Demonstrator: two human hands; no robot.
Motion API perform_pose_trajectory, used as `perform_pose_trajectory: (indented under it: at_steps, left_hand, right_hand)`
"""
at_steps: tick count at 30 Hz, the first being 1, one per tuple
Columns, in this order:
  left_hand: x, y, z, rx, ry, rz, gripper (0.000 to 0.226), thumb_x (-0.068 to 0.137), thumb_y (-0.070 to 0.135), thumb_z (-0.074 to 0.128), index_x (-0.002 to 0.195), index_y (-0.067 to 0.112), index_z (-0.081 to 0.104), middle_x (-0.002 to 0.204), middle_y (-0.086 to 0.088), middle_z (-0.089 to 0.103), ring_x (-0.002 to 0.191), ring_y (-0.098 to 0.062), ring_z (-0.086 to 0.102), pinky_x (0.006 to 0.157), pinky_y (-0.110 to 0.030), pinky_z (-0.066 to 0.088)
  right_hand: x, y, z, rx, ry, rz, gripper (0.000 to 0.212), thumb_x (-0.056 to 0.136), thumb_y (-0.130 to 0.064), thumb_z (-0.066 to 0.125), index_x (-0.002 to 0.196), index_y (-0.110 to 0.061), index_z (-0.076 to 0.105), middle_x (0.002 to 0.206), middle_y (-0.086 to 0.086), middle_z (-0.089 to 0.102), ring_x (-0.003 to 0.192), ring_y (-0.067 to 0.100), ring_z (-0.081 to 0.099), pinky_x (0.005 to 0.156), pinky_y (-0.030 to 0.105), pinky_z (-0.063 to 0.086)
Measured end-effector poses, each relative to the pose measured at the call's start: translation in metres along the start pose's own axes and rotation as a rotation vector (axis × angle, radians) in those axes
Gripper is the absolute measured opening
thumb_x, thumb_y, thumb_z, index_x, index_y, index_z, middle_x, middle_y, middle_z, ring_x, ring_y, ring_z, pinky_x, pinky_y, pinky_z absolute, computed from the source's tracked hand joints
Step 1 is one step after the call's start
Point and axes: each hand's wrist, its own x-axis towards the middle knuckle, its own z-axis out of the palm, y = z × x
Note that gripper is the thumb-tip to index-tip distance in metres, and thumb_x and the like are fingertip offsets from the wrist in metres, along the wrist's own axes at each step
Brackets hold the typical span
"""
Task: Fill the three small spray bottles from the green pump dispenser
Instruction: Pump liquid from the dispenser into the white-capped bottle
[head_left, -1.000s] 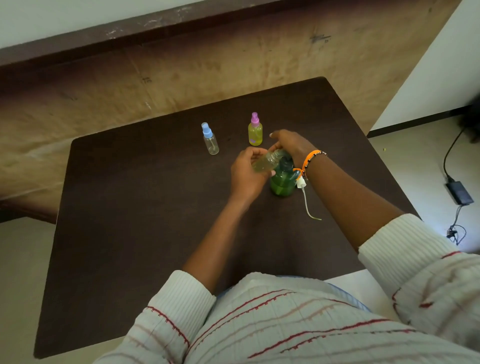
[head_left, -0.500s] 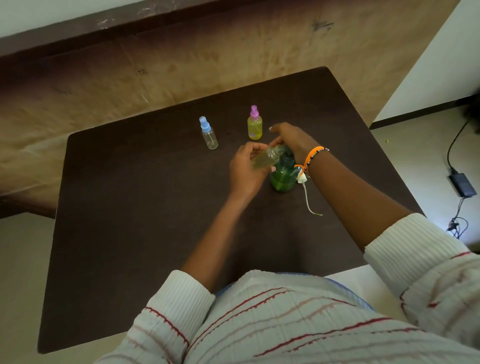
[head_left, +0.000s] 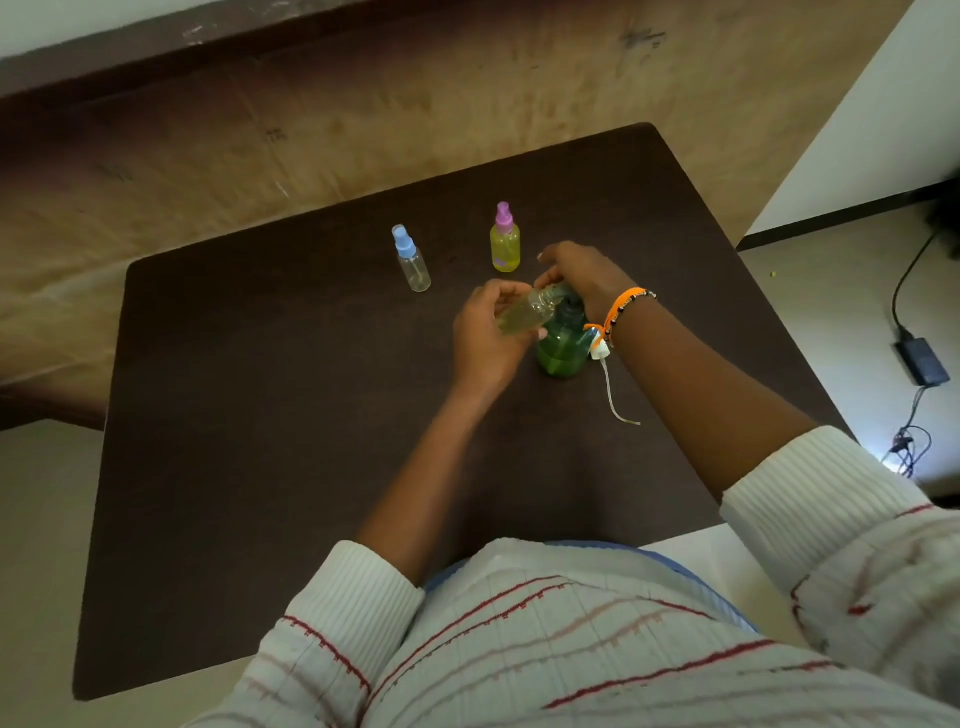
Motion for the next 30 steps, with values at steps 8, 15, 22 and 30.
perform_pose_trajectory:
  at_steps: [8, 15, 22, 30]
  left_hand:
    - [0.0002, -0.0018, 0.0003, 0.002, -0.005, -0.004, 0.042, 0.06, 0.0, 0.078, 0.092, 0.021, 0.063, 0.101, -0.005, 0.067, 0.092, -0.016, 0.064, 0.082, -0.033, 0.055]
    - [0.0008, 0.0002, -0.0014, -0.013, -0.014, 0.017, 0.043, 0.059, 0.0, 0.078, 0.093, 0.021, 0.062, 0.102, -0.004, 0.067, 0.093, -0.015, 0.064, 0.081, -0.028, 0.053]
    - [-0.0002, 0.0011, 0.0006, 0.028, 0.009, 0.029, 0.041, 0.059, -0.003, 0.077, 0.095, 0.014, 0.065, 0.098, 0.0, 0.064, 0.088, -0.011, 0.062, 0.076, -0.017, 0.05]
    - [0.0006, 0.0054, -0.0008, 0.076, 0.013, 0.046, 0.04, 0.06, 0.0, 0.079, 0.093, 0.017, 0.064, 0.1, -0.003, 0.065, 0.088, -0.011, 0.061, 0.073, -0.013, 0.047]
  right_hand:
    - [-0.0016, 0.0088, 0.006, -0.192, 0.267, -0.115, 0.045, 0.074, -0.03, 0.046, 0.103, -0.006, 0.07, 0.109, 0.012, 0.07, 0.102, 0.032, 0.063, 0.079, 0.03, 0.043]
    - [0.0044, 0.0045, 0.0044, -0.12, 0.116, -0.052, 0.041, 0.079, -0.035, 0.049, 0.096, -0.006, 0.072, 0.099, 0.014, 0.07, 0.094, 0.032, 0.064, 0.079, 0.036, 0.05]
    - [-0.0023, 0.0081, 0.0076, -0.191, 0.308, -0.109, 0.044, 0.077, -0.033, 0.046, 0.105, -0.008, 0.07, 0.111, 0.011, 0.069, 0.102, 0.033, 0.063, 0.085, 0.034, 0.047]
    - [-0.0009, 0.003, 0.0053, -0.185, 0.156, -0.084, 0.057, 0.072, -0.039, 0.045, 0.111, -0.005, 0.068, 0.114, 0.015, 0.068, 0.105, 0.034, 0.063, 0.083, 0.034, 0.047]
